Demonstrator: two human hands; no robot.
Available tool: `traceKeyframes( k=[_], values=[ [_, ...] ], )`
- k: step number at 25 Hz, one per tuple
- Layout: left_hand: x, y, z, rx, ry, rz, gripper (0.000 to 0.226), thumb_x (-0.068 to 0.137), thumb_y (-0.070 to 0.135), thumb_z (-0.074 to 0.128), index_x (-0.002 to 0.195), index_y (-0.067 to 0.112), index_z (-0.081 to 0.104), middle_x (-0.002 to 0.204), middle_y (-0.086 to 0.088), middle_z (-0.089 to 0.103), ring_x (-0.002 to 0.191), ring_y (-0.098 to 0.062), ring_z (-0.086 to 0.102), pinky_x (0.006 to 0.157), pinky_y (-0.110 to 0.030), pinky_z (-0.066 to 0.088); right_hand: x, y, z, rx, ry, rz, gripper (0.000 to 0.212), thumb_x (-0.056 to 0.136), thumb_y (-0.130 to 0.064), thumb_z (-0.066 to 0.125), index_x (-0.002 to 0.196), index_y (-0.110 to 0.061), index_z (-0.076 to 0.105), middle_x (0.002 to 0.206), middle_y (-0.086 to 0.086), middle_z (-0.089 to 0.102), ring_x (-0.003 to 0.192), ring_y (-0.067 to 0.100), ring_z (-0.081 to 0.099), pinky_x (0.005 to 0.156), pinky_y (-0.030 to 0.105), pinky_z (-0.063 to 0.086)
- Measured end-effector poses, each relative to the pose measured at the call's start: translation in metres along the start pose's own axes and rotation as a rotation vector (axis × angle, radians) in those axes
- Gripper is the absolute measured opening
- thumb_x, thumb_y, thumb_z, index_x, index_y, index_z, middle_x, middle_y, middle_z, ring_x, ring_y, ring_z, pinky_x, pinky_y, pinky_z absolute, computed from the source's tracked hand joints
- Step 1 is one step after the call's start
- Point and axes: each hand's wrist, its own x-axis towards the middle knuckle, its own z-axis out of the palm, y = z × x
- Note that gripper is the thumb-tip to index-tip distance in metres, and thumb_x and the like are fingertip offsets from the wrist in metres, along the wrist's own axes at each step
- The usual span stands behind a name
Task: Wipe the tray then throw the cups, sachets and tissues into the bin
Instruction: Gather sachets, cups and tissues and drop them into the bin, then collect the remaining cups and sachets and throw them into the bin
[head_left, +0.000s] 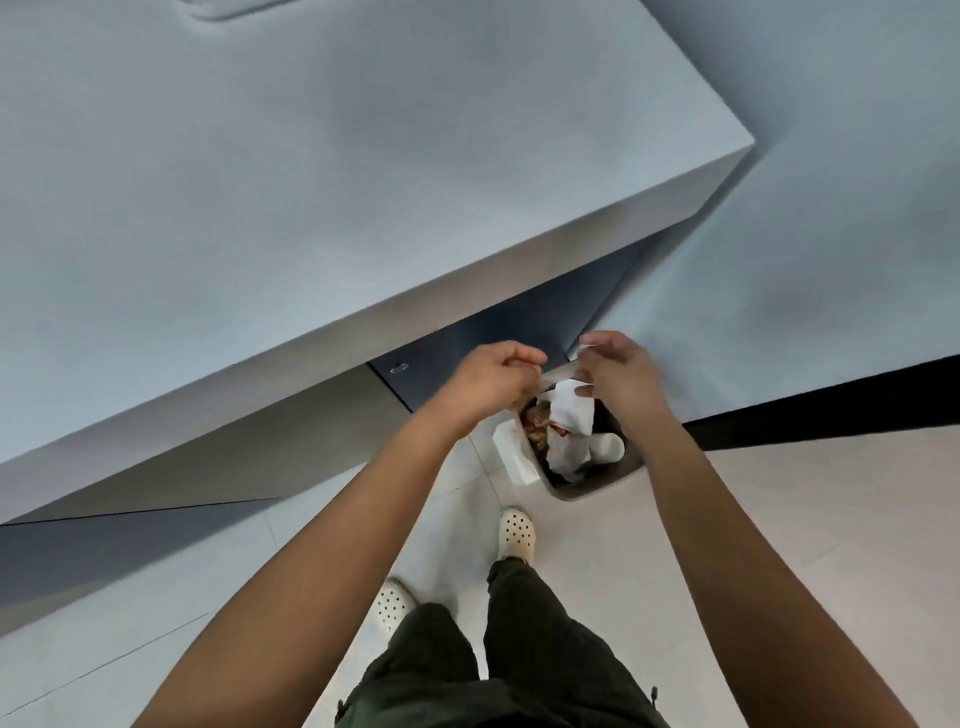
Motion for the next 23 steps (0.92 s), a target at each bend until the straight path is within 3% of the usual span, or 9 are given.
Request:
traceKeyframes(
  k=[4,9,12,16,21,23],
  values=[
    [-0.067,0.026,-0.070,-0.063,0.078,0.176,0.013,0.093,0.013,0.052,0.102,0.020,0.058,0.090,0.008,0.060,0.081,-0.007,0.061,0.067,-0.022,0.049,-0.061,-0.080,0.035,-0.027,-0.029,-0.296,0.016,0.090,-0.005,0.050,0.101,-0.015,0.057,0.077,-0.005,0.054,0.071,0.012,0.055,0.063,0.026,0.053],
    [-0.168,0.010,-0.178,-0.090,0.302,0.288,0.020,0.091,0.014,0.051,0.108,0.021,0.059,0.087,0.009,0.058,0.083,-0.011,0.061,0.064,-0.020,0.047,-0.137,-0.132,0.134,-0.087,-0.180,-0.473,0.017,0.090,-0.009,0.050,0.101,-0.018,0.058,0.084,-0.007,0.054,0.077,0.014,0.057,0.066,0.024,0.053],
    [-0.220,-0.021,-0.238,-0.132,0.446,0.285,0.020,0.091,0.016,0.051,0.108,0.023,0.059,0.089,0.011,0.058,0.085,-0.010,0.062,0.064,-0.021,0.047,-0.178,-0.143,0.204,-0.143,-0.303,-0.548,0.017,0.089,-0.012,0.050,0.100,-0.020,0.059,0.094,-0.004,0.056,0.084,0.017,0.059,0.066,0.021,0.054],
    [-0.269,-0.065,-0.304,-0.232,0.649,0.208,0.020,0.090,0.016,0.053,0.107,0.024,0.060,0.090,0.012,0.058,0.080,-0.007,0.060,0.064,-0.021,0.045,-0.216,-0.150,0.284,-0.253,-0.432,-0.629,0.017,0.088,-0.013,0.051,0.099,-0.022,0.061,0.091,-0.011,0.057,0.081,0.014,0.060,0.078,0.031,0.053],
    [-0.306,-0.117,-0.380,-0.378,0.874,0.105,0.024,0.089,0.016,0.055,0.112,0.021,0.061,0.092,0.009,0.058,0.075,-0.005,0.058,0.061,-0.021,0.042,-0.244,-0.167,0.375,-0.383,-0.585,-0.684,0.018,0.089,-0.014,0.051,0.103,-0.018,0.061,0.093,-0.010,0.054,0.069,0.006,0.057,0.053,0.012,0.045],
    [-0.313,-0.130,-0.407,-0.406,0.922,0.080,0.024,0.090,0.015,0.055,0.112,0.021,0.061,0.093,0.008,0.058,0.075,-0.005,0.058,0.063,-0.022,0.042,-0.245,-0.176,0.404,-0.429,-0.614,-0.710,0.020,0.089,-0.013,0.051,0.107,-0.015,0.061,0.096,-0.007,0.055,0.068,0.005,0.056,0.054,0.014,0.044]
  ],
)
